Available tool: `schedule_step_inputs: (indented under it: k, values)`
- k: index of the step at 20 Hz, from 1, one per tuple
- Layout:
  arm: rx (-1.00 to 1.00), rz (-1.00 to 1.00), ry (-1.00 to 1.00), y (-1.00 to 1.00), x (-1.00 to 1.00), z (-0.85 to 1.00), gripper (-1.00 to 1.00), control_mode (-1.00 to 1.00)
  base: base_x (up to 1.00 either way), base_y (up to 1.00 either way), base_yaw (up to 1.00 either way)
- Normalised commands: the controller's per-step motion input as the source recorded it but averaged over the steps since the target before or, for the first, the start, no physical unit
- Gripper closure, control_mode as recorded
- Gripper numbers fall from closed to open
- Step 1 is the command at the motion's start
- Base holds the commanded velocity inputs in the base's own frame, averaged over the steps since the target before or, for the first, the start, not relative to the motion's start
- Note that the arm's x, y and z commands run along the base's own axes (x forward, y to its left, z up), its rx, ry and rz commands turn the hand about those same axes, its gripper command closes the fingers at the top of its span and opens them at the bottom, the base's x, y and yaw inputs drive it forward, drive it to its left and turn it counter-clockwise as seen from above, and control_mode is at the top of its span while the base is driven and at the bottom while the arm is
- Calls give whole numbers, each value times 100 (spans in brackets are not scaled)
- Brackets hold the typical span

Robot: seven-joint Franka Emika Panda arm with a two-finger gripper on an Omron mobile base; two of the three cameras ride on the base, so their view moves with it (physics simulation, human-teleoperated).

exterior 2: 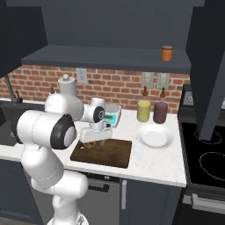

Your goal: From the different types of pastries on the counter, select a croissant and place it on the cutting board. Then retrieve a jar of jam from the cabinet and place it alongside the croissant on the cutting board.

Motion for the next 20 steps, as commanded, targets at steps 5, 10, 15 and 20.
schedule_step_inputs:
  k: [5,10,15,20]
  values:
    - [0,0,6,0,0,0,-100,-100,0,0,0]
    - [0,1,2,0,0,0,-100,-100,0,0,0]
    - [1,4,1,0,-1,39,-100,-100,0,0,0]
    - [0,6,0,0,-7,71,-100,-100,0,0,0]
